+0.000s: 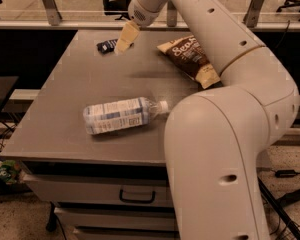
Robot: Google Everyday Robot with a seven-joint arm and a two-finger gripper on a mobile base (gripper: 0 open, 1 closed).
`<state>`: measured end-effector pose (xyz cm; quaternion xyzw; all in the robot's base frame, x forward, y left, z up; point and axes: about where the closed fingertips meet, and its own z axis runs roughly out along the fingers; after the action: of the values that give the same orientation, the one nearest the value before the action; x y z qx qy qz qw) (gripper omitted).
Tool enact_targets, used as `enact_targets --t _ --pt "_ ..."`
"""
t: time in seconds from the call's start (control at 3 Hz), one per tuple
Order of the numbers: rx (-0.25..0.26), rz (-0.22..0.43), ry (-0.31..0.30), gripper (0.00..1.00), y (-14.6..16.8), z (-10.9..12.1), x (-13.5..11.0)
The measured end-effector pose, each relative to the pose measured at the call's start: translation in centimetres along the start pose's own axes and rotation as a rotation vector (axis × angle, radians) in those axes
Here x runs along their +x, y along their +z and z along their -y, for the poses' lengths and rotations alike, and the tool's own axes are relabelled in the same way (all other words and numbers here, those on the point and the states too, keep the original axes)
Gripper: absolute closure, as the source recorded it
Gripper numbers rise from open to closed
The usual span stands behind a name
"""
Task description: Move rxbar blueberry near blue plastic bottle
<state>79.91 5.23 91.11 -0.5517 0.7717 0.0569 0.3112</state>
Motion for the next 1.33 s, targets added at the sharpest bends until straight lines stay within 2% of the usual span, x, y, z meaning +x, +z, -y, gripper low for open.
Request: enact_targets --t 0.33,0.67,1.0,1.33 --pt "0.088 0.026 0.081 0.00 0.6 2.5 0.5" --pt "0.152 0.058 0.168 0.00 1.7 4.8 0.9" --pt "0.208 0.129 0.297 0.00 4.3 7.1 1.0" --pt "0.232 0.173 0.365 0.00 6.0 8.1 0.9"
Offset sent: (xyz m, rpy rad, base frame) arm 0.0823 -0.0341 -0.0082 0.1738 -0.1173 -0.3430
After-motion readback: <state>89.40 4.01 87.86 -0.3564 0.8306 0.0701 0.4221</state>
